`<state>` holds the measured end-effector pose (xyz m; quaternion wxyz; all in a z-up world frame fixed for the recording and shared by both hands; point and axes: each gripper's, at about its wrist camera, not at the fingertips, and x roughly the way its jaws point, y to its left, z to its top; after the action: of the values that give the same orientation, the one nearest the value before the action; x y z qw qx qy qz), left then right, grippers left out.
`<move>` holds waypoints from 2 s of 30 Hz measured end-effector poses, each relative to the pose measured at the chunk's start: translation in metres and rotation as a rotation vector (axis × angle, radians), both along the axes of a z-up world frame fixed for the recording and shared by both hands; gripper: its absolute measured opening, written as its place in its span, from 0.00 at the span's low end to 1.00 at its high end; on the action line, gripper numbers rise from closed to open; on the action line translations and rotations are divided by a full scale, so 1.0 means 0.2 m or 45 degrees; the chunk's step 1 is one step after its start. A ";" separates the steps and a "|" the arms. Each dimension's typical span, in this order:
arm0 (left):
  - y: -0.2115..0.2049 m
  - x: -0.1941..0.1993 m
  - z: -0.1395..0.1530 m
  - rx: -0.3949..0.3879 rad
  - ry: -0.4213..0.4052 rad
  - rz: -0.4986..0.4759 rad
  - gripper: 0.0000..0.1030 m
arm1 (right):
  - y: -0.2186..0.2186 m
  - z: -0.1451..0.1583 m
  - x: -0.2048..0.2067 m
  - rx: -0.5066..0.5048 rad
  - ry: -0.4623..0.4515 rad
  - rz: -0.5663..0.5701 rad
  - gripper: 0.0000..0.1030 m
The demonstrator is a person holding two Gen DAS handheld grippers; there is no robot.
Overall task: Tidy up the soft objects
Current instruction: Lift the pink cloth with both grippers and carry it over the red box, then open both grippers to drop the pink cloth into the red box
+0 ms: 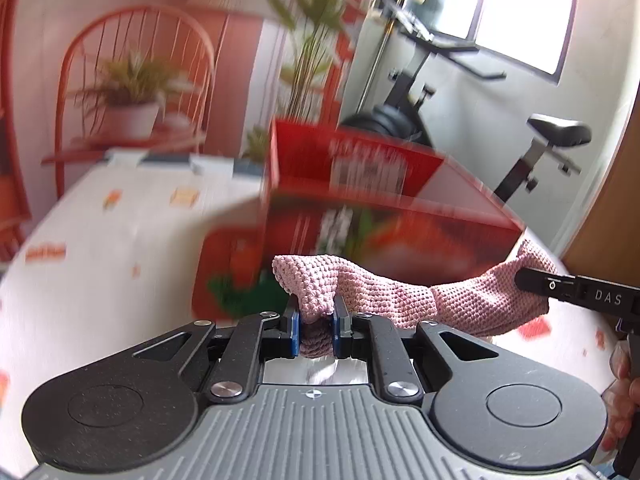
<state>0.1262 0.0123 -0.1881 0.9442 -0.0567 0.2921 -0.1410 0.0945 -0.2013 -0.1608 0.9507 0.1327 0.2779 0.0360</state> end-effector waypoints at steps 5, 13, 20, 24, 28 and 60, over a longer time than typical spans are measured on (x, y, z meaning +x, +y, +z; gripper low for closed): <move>-0.06 0.13 0.21 0.034 -0.111 -0.074 0.15 | -0.07 0.24 0.13 -0.059 -0.136 0.017 0.14; -0.23 0.43 0.34 0.069 -0.114 -0.085 0.15 | -0.19 0.38 0.42 -0.137 -0.187 -0.023 0.14; -0.34 0.69 0.25 0.153 0.084 -0.128 0.15 | -0.19 0.22 0.69 -0.138 0.027 -0.004 0.14; -0.37 0.77 0.17 0.226 0.174 -0.160 0.15 | -0.18 0.09 0.78 -0.044 0.183 -0.013 0.14; -0.39 0.82 0.10 0.248 0.222 -0.178 0.15 | -0.15 -0.01 0.83 0.018 0.278 -0.018 0.14; -0.01 0.23 0.12 0.087 0.105 -0.094 0.94 | 0.04 0.02 0.20 -0.178 0.054 0.000 1.00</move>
<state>0.1719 0.0101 -0.1641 0.9269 -0.0193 0.3374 -0.1633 0.1346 -0.1943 -0.1578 0.9516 0.0668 0.2998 0.0136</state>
